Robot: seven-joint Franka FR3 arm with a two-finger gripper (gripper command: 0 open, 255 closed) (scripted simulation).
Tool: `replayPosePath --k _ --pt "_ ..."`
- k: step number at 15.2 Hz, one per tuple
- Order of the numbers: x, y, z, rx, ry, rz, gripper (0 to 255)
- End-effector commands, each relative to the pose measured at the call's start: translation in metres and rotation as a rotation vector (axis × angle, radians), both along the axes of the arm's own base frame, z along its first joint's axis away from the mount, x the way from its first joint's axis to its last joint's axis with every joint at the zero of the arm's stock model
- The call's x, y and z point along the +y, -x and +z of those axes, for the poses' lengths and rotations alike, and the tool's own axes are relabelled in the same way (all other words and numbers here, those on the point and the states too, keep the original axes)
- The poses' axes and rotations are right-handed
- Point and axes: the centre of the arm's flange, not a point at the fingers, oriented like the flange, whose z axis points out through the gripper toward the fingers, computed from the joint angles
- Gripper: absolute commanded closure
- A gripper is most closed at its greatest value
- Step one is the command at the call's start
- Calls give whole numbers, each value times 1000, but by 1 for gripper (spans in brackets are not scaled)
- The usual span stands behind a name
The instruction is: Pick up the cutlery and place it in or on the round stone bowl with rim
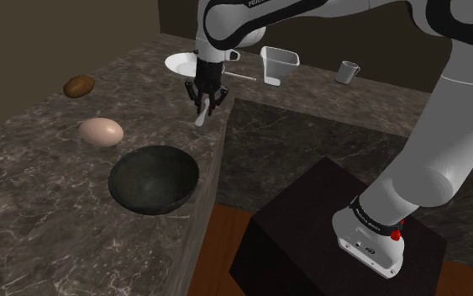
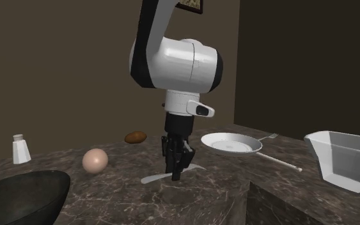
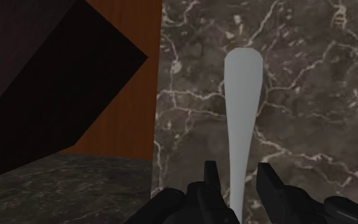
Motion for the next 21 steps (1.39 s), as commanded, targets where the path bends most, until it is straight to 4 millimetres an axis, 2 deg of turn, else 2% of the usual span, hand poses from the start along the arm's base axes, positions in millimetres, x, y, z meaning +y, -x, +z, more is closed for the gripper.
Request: replayPosePath --k 1,21 --pt "1 0 12 0 0 0 255" --pt "1 0 118 0 0 0 255"
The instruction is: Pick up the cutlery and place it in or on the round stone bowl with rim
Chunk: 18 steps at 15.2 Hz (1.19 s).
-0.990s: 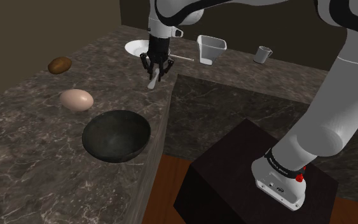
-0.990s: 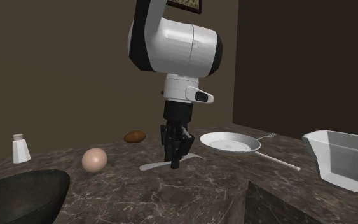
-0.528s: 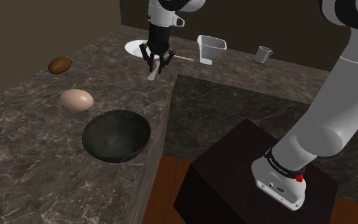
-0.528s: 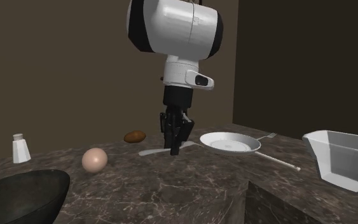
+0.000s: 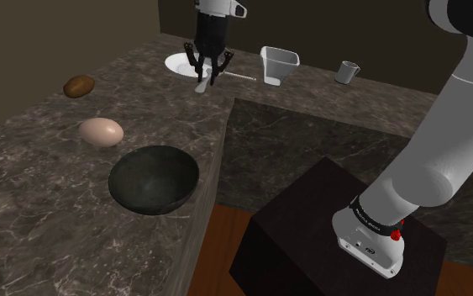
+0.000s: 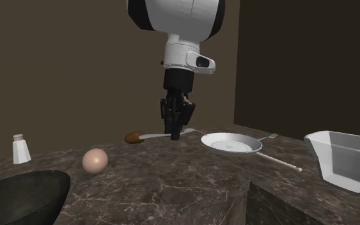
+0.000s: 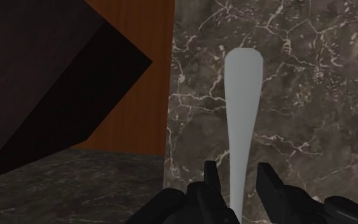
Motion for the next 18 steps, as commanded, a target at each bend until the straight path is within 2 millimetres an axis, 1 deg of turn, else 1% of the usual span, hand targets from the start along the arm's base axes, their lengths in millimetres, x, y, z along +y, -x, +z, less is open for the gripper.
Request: replayPosePath --k 1,4,18 --pt "-1 0 11 0 0 0 255" --pt "-1 0 24 0 0 0 255" --pt "150 106 16 0 0 0 255"
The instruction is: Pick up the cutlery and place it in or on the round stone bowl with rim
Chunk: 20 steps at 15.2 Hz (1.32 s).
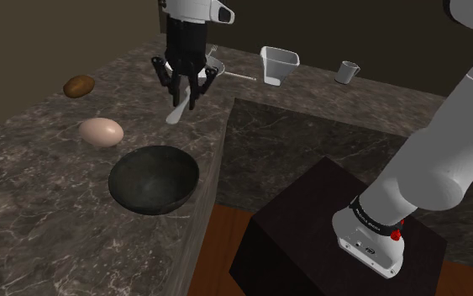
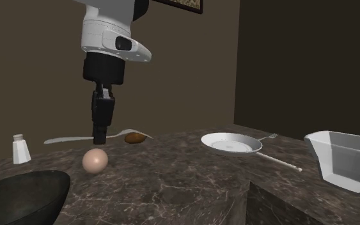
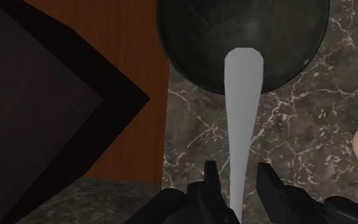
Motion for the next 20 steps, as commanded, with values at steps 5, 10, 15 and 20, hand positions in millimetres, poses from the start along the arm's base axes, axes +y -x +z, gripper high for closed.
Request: replayPosePath --k 5,10,15,20 --pt "65 43 -4 0 0 -1 255" --pt "119 81 -7 0 0 -1 255" --pt "131 90 -29 0 0 -1 255" --pt "131 90 -55 0 0 -1 255"
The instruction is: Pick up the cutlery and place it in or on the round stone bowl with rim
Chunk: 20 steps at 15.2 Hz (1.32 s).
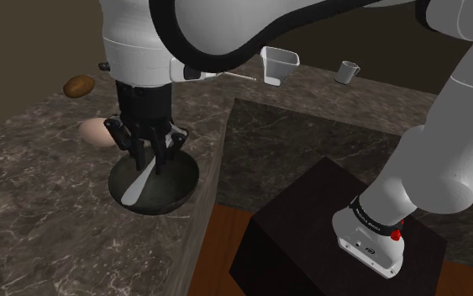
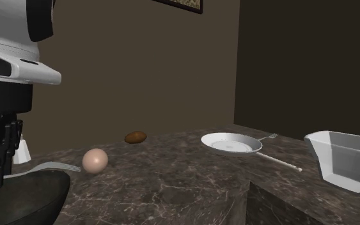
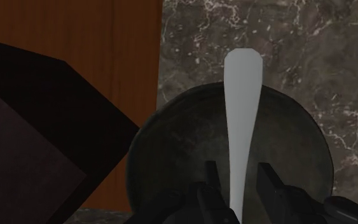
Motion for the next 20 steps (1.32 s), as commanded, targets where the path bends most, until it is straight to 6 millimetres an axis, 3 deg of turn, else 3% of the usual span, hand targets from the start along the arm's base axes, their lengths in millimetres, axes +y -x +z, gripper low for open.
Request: replayPosePath --k 1,9,10,15,19,20 --pt "0 0 -10 -1 0 0 255" --pt "0 0 -14 -1 0 0 255" --pt "0 0 -14 -1 -1 0 0" --pt "0 0 -14 -1 0 0 0" --pt "-6 -4 36 -1 0 0 0" --pt "-6 -4 36 -1 0 0 0"
